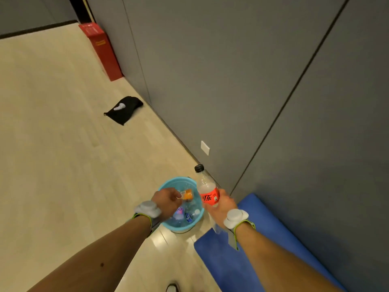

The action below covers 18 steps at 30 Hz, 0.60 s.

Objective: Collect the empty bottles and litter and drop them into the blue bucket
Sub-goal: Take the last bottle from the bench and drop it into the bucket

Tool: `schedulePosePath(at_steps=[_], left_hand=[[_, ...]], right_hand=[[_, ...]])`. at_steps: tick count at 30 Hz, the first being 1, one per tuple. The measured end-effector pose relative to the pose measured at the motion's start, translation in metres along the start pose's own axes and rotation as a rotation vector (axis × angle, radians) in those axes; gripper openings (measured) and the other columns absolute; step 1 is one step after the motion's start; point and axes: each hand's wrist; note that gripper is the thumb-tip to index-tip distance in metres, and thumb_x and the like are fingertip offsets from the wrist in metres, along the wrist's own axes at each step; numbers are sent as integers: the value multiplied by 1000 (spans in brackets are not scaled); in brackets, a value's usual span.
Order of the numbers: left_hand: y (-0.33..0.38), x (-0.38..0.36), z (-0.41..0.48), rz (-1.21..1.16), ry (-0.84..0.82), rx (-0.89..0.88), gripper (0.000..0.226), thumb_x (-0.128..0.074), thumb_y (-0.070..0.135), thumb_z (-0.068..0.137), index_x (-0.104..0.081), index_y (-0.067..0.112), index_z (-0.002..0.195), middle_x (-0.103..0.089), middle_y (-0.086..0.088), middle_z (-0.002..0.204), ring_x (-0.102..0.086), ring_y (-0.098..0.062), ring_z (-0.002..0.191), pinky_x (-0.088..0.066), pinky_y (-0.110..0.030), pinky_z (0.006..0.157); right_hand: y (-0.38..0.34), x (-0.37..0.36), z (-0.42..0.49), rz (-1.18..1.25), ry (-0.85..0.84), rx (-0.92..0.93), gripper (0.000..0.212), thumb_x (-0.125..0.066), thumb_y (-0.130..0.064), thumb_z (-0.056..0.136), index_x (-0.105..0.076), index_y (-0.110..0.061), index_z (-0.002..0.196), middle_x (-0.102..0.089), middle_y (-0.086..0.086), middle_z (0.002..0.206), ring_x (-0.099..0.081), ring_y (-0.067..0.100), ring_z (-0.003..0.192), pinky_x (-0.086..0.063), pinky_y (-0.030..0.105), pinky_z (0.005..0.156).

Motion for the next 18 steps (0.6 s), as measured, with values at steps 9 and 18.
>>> schedulePosePath(at_steps=[9, 18], left_hand=[[-89, -16, 83, -16, -16, 76, 15, -67, 30, 81, -70, 24, 94, -63, 8, 77, -57, -13, 77, -39, -19, 71], [-160, -87, 169, -42, -76, 93, 14, -62, 21, 83, -71, 19, 94, -64, 3, 79, -60, -17, 76, -41, -19, 68]], right_hand=[[15, -99, 89, -69, -90, -34, 47, -73, -38, 75, -54, -15, 110, -69, 5, 99, -63, 22, 83, -47, 26, 69], [65, -190, 180, -139, -131, -12, 48, -74, -37, 74, -53, -14, 111, -67, 6, 104, -64, 25, 91, -52, 32, 78]])
Point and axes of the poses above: each hand's wrist, its own z-axis towards the middle knuckle, its own x-axis out of the back of the hand, y = z × x
